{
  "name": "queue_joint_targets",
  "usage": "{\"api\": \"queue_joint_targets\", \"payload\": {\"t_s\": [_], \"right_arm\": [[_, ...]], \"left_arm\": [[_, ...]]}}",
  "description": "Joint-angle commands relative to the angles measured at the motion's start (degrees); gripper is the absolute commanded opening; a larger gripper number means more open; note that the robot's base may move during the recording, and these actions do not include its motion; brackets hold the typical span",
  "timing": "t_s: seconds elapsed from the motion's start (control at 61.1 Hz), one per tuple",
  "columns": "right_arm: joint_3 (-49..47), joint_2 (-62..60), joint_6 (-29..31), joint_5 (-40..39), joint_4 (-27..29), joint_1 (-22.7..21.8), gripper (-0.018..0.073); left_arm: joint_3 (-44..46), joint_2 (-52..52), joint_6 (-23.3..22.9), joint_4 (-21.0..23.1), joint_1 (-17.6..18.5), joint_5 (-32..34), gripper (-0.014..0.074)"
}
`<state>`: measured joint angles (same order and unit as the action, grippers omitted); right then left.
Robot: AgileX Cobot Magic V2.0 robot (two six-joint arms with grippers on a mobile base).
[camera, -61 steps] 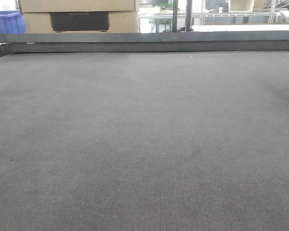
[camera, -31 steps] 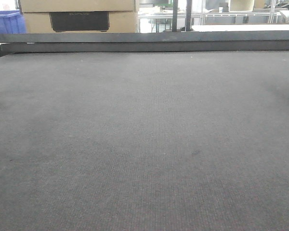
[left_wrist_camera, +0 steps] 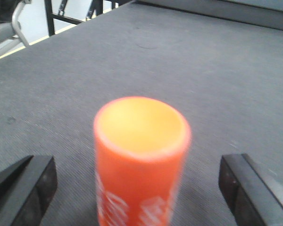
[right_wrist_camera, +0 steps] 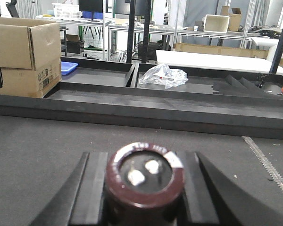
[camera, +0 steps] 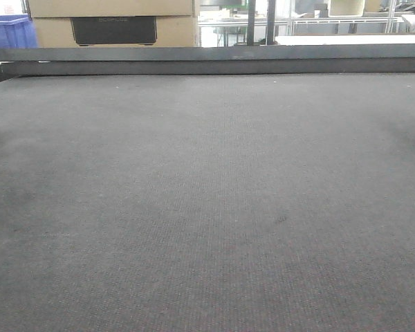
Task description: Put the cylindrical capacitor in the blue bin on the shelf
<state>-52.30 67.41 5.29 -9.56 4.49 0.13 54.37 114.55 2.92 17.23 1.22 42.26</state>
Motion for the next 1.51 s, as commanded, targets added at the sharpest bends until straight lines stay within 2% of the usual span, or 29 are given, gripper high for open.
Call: {"api": "queue_joint_targets", "payload": {"t_s": [0.0,0.147,0.278,0.507,0.573,0.671,0.786,0.835,0.9,1.031,1.211,1.342,1.49], "right_arm": [[-0.2,-0.6,0.1,-1.0,-0.1,0.1,-0.0132],[-0.2,-0.6,0.1,-0.7,-0.1,0.1,-0.0132],[-0.2,-0.6,0.1,-0.7,-0.1,0.1,-0.0132],[-0.2,-0.6,0.1,-0.7,-0.1,0.1,-0.0132],[-0.2,-0.6,0.1,-0.7,-0.1,0.1,-0.0132],[-0.2,-0.6,0.1,-0.7,-0.1,0.1,-0.0132],[-0.2,-0.6,0.1,-0.3,-0.1,0.1,-0.0132],[-0.2,-0.6,0.1,0.8,-0.1,0.1,-0.0132],[-0.2,-0.6,0.1,2.3,-0.1,0.1,-0.0132],[-0.2,-0.6,0.1,4.5,-0.1,0.1,-0.0132],[-0.2,-0.6,0.1,5.5,-0.1,0.1,-0.0132],[-0.2,-0.6,0.1,8.9,-0.1,0.1,-0.0132],[-0.2,-0.6,0.1,14.3,-0.1,0.1,-0.0132]], "left_arm": [[1.9,1.4,0.1,0.6,-1.5,0.3,0.0602],[5.1,3.4,0.1,-0.8,-2.2,-2.8,0.0602],[6.3,4.6,0.1,-6.3,-2.2,-4.3,0.0602],[6.4,4.7,0.1,-6.4,-2.5,-3.8,0.0598],[6.4,4.7,0.1,-6.3,-2.6,-3.8,0.0573],[6.4,4.7,0.1,-5.8,-2.9,-3.7,0.0449],[6.4,4.7,0.1,-5.8,-2.9,-3.4,0.0205],[6.4,4.6,0.1,-5.8,-2.9,-3.1,0.0036],[6.4,4.3,0.1,-5.8,-2.8,-3.1,-0.0111],[6.4,0.9,0.1,-6.0,-2.2,-6.1,-0.0111],[6.4,-9.7,0.1,-11.0,-0.8,-16.8,-0.0111],[6.5,-19.0,0.1,-12.8,1.1,-29.3,-0.0111],[6.5,-28.5,0.1,-12.9,3.6,-43.3,-0.0111]]}}
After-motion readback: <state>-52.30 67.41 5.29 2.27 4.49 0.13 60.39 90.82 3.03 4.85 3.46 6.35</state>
